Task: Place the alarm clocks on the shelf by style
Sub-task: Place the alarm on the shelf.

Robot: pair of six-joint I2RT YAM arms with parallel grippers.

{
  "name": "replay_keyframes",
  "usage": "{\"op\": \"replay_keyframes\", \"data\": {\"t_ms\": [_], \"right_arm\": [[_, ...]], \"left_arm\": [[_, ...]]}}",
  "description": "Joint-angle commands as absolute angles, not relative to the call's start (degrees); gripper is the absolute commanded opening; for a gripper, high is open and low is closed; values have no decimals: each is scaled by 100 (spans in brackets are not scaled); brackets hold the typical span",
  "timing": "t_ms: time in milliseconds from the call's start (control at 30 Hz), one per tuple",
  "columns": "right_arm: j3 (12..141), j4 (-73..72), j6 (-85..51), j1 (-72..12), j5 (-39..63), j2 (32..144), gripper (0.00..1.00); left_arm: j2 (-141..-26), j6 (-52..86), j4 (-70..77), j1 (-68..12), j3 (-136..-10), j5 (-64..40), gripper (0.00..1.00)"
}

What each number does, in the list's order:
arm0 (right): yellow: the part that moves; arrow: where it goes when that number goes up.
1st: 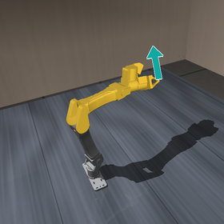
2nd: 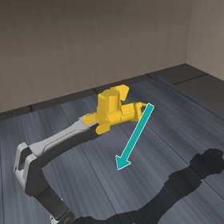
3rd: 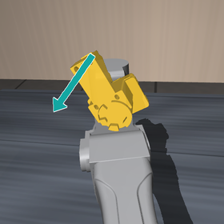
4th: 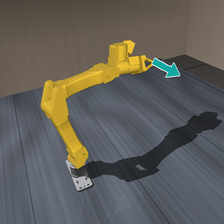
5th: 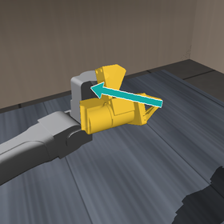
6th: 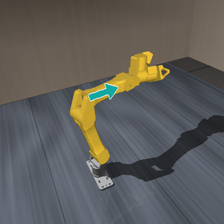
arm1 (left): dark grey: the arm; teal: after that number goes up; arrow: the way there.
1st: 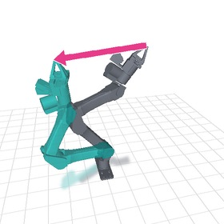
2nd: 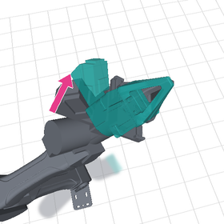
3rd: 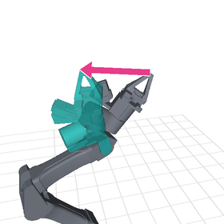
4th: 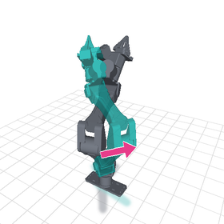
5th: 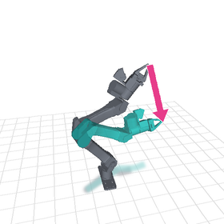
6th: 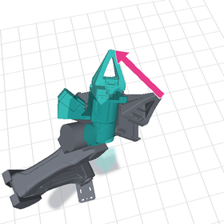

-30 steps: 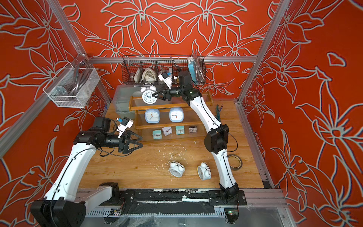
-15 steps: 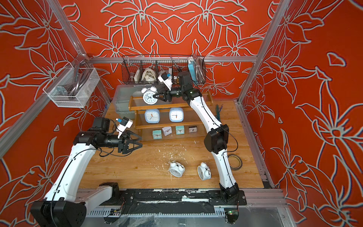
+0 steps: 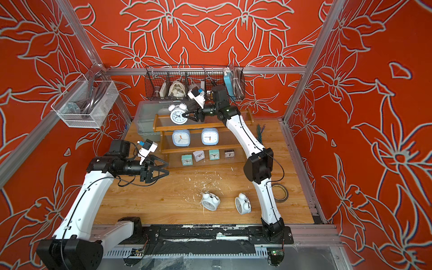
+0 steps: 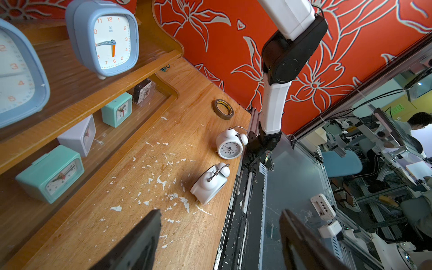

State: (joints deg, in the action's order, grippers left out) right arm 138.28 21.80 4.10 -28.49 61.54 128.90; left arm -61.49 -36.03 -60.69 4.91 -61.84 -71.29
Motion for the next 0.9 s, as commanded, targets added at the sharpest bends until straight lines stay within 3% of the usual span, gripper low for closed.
{"op": "replay_keyframes", "data": {"t_ms": [0,200,300,333,367,400,867], "right_arm": [[13563,2407,602,-2877,5882,12741,53],[13500,2462,656,-2876,5847,12674,59],[13500,2510,650,-2878,5845,12624,68],[13496,2526,650,-2882,5836,12615,72],[13500,2549,657,-2876,5834,12587,98],[13499,2575,653,-2883,5820,12562,100],[12657,2585,795,-2878,5327,11646,100]], "left_arm": [[-6064,-3729,-6155,537,-6114,-7295,80],[-6050,-3744,-6172,555,-6117,-7304,80],[-6045,-3753,-6179,563,-6114,-7313,80],[-6034,-3753,-6182,571,-6117,-7313,80],[-6038,-3753,-6185,576,-6117,-7313,80],[-6041,-3753,-6180,572,-6117,-7321,80],[-6046,-3841,-5937,574,-5903,-7523,82]]}}
